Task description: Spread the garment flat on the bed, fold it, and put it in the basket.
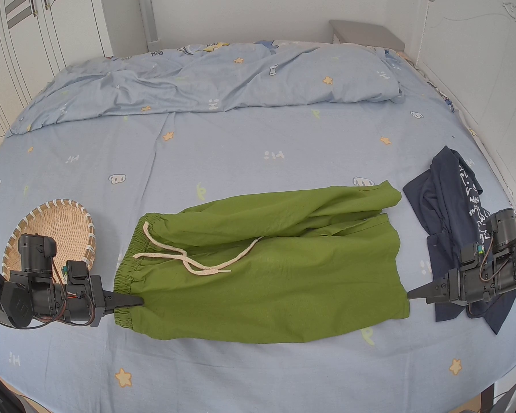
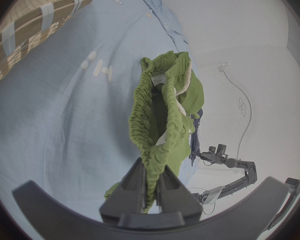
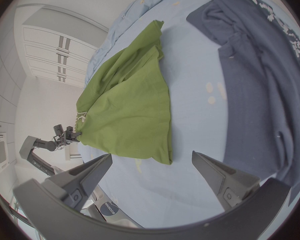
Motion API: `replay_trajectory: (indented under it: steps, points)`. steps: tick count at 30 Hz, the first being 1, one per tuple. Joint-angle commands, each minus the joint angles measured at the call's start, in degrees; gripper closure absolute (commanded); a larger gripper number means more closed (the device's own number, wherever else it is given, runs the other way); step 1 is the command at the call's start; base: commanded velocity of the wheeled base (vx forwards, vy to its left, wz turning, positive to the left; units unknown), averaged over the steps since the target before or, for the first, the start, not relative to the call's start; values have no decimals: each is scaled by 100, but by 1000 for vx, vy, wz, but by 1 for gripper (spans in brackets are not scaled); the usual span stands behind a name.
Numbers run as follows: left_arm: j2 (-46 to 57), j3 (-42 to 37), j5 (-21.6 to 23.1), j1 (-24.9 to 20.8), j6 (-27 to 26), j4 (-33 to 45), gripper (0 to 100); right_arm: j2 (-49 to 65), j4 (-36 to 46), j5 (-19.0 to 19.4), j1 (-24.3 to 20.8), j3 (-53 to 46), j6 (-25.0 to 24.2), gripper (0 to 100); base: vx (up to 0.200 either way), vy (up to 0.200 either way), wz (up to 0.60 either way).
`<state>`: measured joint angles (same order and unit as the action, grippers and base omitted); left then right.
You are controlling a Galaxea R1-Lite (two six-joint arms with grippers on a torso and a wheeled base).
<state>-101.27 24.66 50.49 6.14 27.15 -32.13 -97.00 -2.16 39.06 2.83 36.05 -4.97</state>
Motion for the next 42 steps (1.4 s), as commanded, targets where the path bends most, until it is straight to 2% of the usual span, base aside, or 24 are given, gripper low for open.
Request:
replay_trajectory:
  steps: [1, 10, 14, 25, 29, 32, 33, 42]
  points:
    - [-95, 39, -4, -8, -43, -12, 100, -724, -303, 278, 42, -124, 49, 0, 0, 0, 0]
    - [-148, 74, -4, 1, -43, -12, 100, -1005, -584, 348, -186, -107, 40, 0, 0, 0, 0]
    - [-165, 74, -4, -8, -52, -12, 100, -1128, -619, 585, -318, -63, -65, 0, 0, 0, 0]
    - [-156, 65, 4, 1, -140, -3, 100, -1418, -1120, 629, -476, -89, -223, 0, 0, 0, 0]
    - [-156, 65, 4, 10, -140, -3, 100, -1462, -1340, 647, -441, -98, -452, 0, 0, 0, 0]
    - [-148, 65, 13, 1, -140, 5, 100, -1506, -1489, 875, -406, -107, -628, 0, 0, 0, 0]
    - [-156, 65, 13, 1, -140, 5, 100, -1506, -1498, 937, -388, -107, -663, 100, 0, 0, 0]
    - [-165, 74, 31, 36, -140, 5, 100, -1532, -1498, 1042, -177, -98, -716, 100, 0, 0, 0]
